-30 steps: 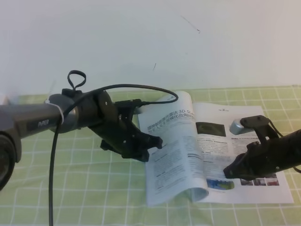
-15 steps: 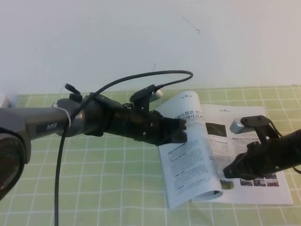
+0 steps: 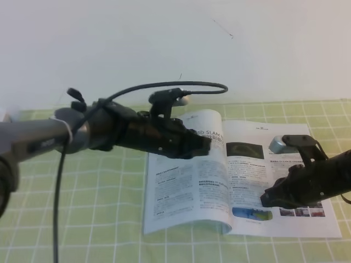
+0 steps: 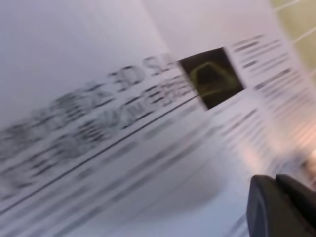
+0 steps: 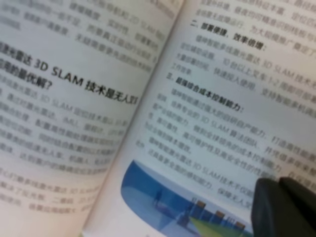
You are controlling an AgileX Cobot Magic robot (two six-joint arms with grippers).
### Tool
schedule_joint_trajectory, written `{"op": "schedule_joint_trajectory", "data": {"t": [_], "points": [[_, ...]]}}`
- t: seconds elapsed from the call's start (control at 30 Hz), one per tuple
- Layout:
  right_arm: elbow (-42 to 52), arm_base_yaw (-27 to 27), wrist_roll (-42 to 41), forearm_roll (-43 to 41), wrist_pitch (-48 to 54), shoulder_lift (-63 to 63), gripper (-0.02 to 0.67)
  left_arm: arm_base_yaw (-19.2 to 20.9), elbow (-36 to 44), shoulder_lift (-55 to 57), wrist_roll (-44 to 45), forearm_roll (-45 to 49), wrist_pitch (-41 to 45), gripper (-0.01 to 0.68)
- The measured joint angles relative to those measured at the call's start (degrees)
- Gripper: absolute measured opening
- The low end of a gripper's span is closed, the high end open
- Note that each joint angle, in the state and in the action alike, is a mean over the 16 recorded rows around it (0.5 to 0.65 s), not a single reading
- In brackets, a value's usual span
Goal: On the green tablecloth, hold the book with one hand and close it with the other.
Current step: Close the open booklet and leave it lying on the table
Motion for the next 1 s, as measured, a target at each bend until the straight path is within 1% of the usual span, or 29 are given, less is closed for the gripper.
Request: {"op": "schedule_joint_trajectory", "data": {"t": [0.1, 0.27, 0.37, 0.43, 0.5, 0.6, 1.0], "points": [[0.0, 0.0, 0.7, -0.2, 0.0, 0.0, -0.003, 0.4, 0.0, -1.9, -8.5, 12.4, -0.7, -0.004], [0.0, 0.0, 1.2, -0.3, 0.0, 0.0, -0.003, 1.1, -0.1, -4.1, -25.5, 34.4, -1.4, -0.004], [0.0, 0.0, 1.2, -0.3, 0.0, 0.0, -0.003, 1.4, -0.1, -4.3, -34.8, 44.9, -1.2, -0.004], [0.0, 0.0, 1.3, -0.3, 0.0, 0.0, -0.003, 1.6, -0.2, -3.8, -39.6, 50.2, -0.9, -0.004], [0.0, 0.0, 1.3, -0.3, 0.0, 0.0, -0.003, 1.6, -0.2, -2.9, -43.3, 53.9, -0.6, -0.004], [0.0, 0.0, 1.3, -0.3, 0.0, 0.0, -0.003, 1.7, -0.2, -1.5, -46.3, 56.9, -0.5, -0.004], [0.0, 0.0, 1.3, -0.3, 0.0, 0.0, -0.003, 1.1, -0.3, 1.0, -51.2, 61.0, -0.8, -0.004]]}}
